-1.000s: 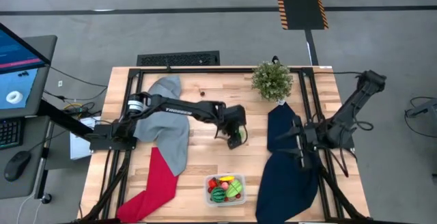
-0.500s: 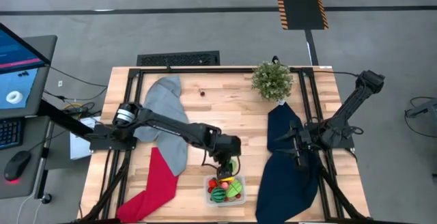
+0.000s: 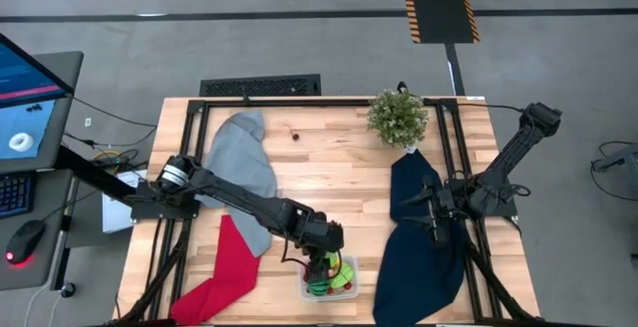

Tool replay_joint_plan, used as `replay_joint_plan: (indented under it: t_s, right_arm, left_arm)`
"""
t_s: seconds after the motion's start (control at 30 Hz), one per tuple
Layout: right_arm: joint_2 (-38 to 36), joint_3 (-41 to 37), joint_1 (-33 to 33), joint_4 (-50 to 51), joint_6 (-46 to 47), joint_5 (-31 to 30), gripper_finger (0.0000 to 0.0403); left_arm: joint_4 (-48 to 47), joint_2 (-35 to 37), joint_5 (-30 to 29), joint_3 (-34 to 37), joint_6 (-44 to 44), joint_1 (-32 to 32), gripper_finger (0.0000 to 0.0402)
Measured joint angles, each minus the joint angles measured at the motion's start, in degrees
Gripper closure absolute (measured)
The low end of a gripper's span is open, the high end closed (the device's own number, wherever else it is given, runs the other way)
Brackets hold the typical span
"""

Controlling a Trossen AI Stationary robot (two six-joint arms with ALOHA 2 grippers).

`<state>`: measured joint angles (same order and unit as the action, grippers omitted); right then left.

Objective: Pick and placing Produce into tupperware
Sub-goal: Put the cabbage into the transparent bin, then put the cherry into the transparent bin

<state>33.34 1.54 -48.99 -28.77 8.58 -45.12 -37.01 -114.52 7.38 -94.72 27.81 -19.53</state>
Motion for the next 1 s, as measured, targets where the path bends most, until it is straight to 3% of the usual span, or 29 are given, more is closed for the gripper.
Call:
replay_joint_plan:
  t_s: [0.2, 0.37, 0.7, 0.93, 1.0]
  right_arm:
    - [0.0, 0.0, 0.0, 0.0, 0.0, 0.0, 0.0189]
    - [0.0, 0.0, 0.0, -0.1, 0.0, 0.0, 0.0189]
    - [0.0, 0.1, 0.0, -0.2, 0.0, 0.0, 0.0189]
    - [0.0, 0.1, 0.0, -0.6, 0.3, 0.0, 0.0189]
    - [0.0, 0.1, 0.0, -1.5, 1.6, 0.0, 0.0189]
  left_arm:
    - [0.7, -2.0, 2.7, 0.0, 1.0, -0.3, 0.0179]
    - [0.6, -3.0, -2.5, 0.1, 0.5, -0.6, 0.0175]
    - [1.3, -3.7, -4.0, 0.1, -1.4, -1.9, 0.0099]
    - [2.0, -3.5, -2.3, 0.0, -4.0, -2.8, 0.0089]
    - [2.5, -3.2, -4.4, 0.0, -4.2, -3.2, 0.0088]
